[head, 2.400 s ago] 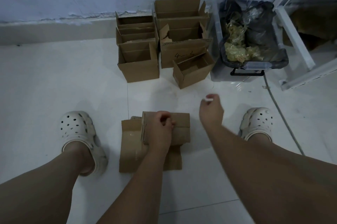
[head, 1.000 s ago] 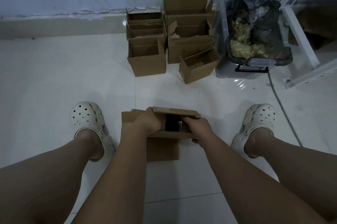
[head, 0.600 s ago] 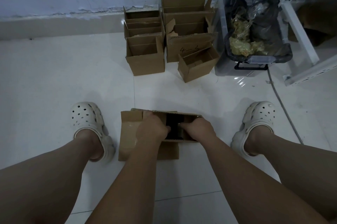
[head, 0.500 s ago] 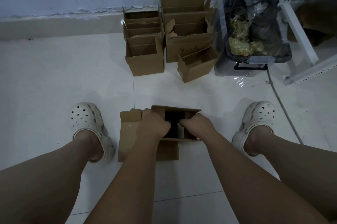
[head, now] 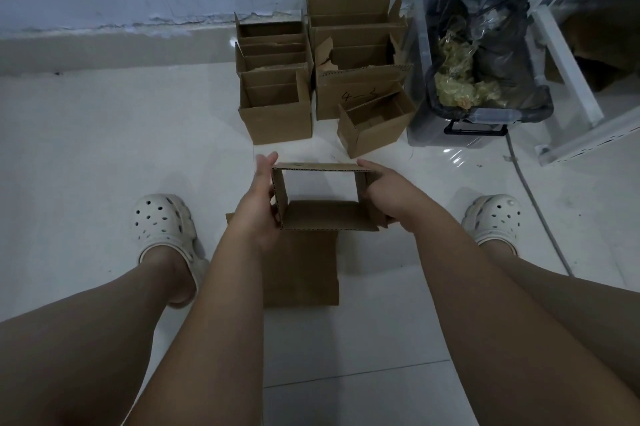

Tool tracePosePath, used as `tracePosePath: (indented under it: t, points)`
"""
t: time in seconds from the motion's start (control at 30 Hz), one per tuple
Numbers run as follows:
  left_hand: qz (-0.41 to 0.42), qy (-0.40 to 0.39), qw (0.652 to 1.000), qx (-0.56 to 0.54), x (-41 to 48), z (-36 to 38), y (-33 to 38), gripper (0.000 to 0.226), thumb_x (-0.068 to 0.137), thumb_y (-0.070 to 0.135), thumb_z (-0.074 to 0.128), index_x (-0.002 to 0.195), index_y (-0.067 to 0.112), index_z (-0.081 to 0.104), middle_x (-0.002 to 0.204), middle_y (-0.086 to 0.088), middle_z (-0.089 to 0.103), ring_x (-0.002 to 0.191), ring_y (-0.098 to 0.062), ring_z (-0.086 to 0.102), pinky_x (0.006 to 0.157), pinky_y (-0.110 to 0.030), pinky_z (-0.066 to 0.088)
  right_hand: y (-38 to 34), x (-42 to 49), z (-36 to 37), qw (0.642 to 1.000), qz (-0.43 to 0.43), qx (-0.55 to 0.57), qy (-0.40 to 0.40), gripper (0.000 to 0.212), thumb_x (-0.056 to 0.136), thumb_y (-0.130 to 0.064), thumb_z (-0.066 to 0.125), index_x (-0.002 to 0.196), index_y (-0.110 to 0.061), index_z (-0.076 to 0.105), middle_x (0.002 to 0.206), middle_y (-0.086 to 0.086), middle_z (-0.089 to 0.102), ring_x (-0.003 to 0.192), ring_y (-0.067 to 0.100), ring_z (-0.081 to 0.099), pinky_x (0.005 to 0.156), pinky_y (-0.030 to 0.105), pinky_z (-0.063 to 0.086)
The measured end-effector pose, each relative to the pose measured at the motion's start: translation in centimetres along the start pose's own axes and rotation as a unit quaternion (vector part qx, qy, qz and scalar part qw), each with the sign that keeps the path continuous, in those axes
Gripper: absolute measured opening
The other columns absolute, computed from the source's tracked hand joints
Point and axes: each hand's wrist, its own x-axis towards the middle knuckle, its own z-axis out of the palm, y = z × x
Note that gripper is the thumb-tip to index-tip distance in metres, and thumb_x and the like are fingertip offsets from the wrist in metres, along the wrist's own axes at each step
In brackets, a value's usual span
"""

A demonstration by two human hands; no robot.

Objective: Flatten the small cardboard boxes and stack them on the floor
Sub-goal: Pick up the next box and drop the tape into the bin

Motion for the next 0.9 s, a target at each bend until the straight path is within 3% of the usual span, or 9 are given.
tracePosePath:
  t: [0.13,0.27,0.4,0.53,0.63,0.7,0.77,0.83,0.9]
  points:
    - [-0.029,0.049,0.984,-0.167,0.6,-0.3,0.0,0.05,0.08,0.073,0.047,0.116,0.042,0.061,0.126,-0.007,0.057,0.113,-0.033,0.056,0.083,-0.054,0.054,0.8,0.0,0.2,0.997,-0.058,0.055,-0.015,0.06,0.097,-0.001,0.04,0.136,-0.046,0.046,0.128,-0.005,0.048,0.09,0.015,0.053,0.083,0.04,0.052]
    - [-0.098,0.011,0.98,-0.174,0.2,-1.3,-0.2,0.044,0.079,0.045,0.062,0.118,0.025,0.061,0.106,-0.011,0.065,0.097,-0.032,0.061,0.061,-0.047,0.054,1.6,0.2,0.4,0.988,-0.09,0.126,-0.025,0.056,0.099,0.0,0.038,0.131,-0.044,0.053,0.132,-0.005,0.048,0.113,0.023,0.051,0.093,0.04,0.052]
    - [-0.104,-0.052,0.979,-0.165,0.2,-2.2,-0.4,0.044,0.065,0.017,0.05,0.109,0.014,0.059,0.09,-0.013,0.069,0.088,-0.035,0.061,0.062,-0.05,0.054,2.0,0.6,0.0,0.99,-0.129,-0.015,-0.058,0.059,0.097,0.003,0.035,0.125,-0.044,0.058,0.142,-0.004,0.041,0.118,0.02,0.045,0.092,0.029,0.047]
    - [-0.129,-0.012,0.978,-0.165,0.7,-1.9,-1.4,0.026,0.086,0.01,0.055,0.112,0.007,0.055,0.084,-0.016,0.071,0.073,-0.033,0.07,0.054,-0.042,0.056,2.2,0.9,0.5,0.962,-0.128,-0.205,-0.128,0.063,0.091,0.008,0.036,0.129,-0.037,0.057,0.147,-0.002,0.039,0.13,0.023,0.038,0.102,0.023,0.034]
    - [-0.123,0.023,0.989,-0.08,1.5,-2.5,-2.8,0.028,0.09,0.006,0.055,0.118,0.008,0.054,0.085,-0.011,0.072,0.062,-0.024,0.071,0.046,-0.034,0.055,2.9,0.8,0.5,0.971,-0.078,-0.157,-0.165,0.068,0.083,0.005,0.046,0.136,-0.037,0.048,0.149,-0.002,0.032,0.125,0.017,0.042,0.091,0.019,0.038]
    - [-0.14,0.016,0.988,-0.064,1.8,-3.6,-3.8,0.026,0.089,0.007,0.056,0.115,0.01,0.057,0.085,-0.01,0.073,0.065,-0.025,0.071,0.048,-0.035,0.056,3.5,0.8,0.3,0.987,-0.053,-0.067,-0.138,0.066,0.083,-0.003,0.052,0.138,-0.038,0.045,0.147,0.0,0.034,0.102,0.005,0.05,0.073,0.014,0.044]
    - [-0.144,-0.003,0.988,-0.049,1.8,-4.6,-4.7,0.023,0.089,0.01,0.058,0.112,0.014,0.059,0.085,-0.009,0.074,0.071,-0.027,0.072,0.052,-0.038,0.056,4.1,1.2,0.3,0.997,-0.069,-0.038,-0.026,0.059,0.089,-0.015,0.056,0.142,-0.035,0.04,0.148,0.001,0.037,0.104,0.008,0.054,0.065,0.009,0.046]
    - [-0.106,-0.005,0.994,-0.038,2.0,-5.3,-5.6,0.022,0.089,0.012,0.059,0.11,0.018,0.06,0.087,-0.007,0.074,0.075,-0.026,0.072,0.055,-0.039,0.056,5.0,1.7,0.3,0.996,-0.045,-0.003,0.079,0.062,0.091,-0.028,0.06,0.147,-0.029,0.032,0.148,0.005,0.038,0.121,0.023,0.051,0.084,0.017,0.046]
    - [-0.065,0.023,0.998,-0.013,2.1,-5.7,-6.2,0.018,0.091,0.014,0.059,0.107,0.02,0.06,0.089,-0.005,0.074,0.077,-0.024,0.071,0.055,-0.036,0.056,5.9,1.9,0.7,0.995,0.023,0.061,0.077,0.063,0.09,-0.031,0.063,0.146,-0.021,0.034,0.144,0.008,0.043,0.123,0.028,0.049,0.099,0.035,0.045]
